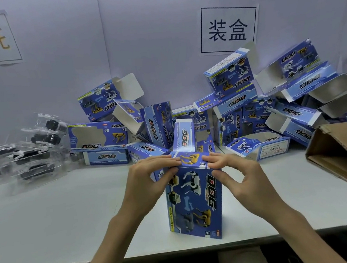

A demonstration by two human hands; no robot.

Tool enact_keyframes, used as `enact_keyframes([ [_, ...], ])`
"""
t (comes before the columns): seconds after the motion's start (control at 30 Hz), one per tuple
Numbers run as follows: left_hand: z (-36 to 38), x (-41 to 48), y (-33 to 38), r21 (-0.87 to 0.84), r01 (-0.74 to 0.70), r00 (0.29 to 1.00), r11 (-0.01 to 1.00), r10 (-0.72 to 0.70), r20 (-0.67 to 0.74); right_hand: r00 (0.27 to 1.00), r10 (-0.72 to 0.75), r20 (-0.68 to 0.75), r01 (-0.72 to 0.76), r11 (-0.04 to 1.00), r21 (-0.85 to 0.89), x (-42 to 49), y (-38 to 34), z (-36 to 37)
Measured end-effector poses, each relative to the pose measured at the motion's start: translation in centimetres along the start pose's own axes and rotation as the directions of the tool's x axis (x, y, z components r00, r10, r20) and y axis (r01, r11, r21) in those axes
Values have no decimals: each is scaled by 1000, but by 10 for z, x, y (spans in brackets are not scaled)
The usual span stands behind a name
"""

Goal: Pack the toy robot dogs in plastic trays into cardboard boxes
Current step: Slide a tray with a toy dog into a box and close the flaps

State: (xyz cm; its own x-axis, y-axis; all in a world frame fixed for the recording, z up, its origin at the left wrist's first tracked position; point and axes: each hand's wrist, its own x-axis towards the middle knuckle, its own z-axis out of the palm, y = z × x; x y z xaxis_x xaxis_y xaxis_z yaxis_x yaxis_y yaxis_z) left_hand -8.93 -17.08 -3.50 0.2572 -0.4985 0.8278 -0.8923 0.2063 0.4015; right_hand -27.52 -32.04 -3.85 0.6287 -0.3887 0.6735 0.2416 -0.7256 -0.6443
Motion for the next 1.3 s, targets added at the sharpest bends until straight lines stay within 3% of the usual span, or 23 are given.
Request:
enact_keyframes([
  [0.37,8,-10,-4,70,-9,999,997,12,-41,1000,-11,-13,12,999,36,-1,-3,3],
  [0.57,10,-14,3,-7,62,996,998,-63,-70,991,-106,-84,105,994,-18,-2,3,11],
  [0.77,21,-21,6,-78,94,985,993,-104,-140,987,-103,-120,106,994,14,0,8,15],
  [0.9,18,-19,0,-111,152,986,982,-159,-50,998,-3,-60,13,985,175,2,15,10],
  [1.03,9,-17,-4,-223,335,941,916,-314,123,996,86,21,-88,942,325,5,17,5],
  [1.2,6,-17,1,-328,319,946,889,-279,165,998,67,-4,-63,945,322,1,16,10],
  [1.3,4,-11,7,-369,351,934,861,-294,202,999,35,5,-36,974,223,-2,15,13],
])
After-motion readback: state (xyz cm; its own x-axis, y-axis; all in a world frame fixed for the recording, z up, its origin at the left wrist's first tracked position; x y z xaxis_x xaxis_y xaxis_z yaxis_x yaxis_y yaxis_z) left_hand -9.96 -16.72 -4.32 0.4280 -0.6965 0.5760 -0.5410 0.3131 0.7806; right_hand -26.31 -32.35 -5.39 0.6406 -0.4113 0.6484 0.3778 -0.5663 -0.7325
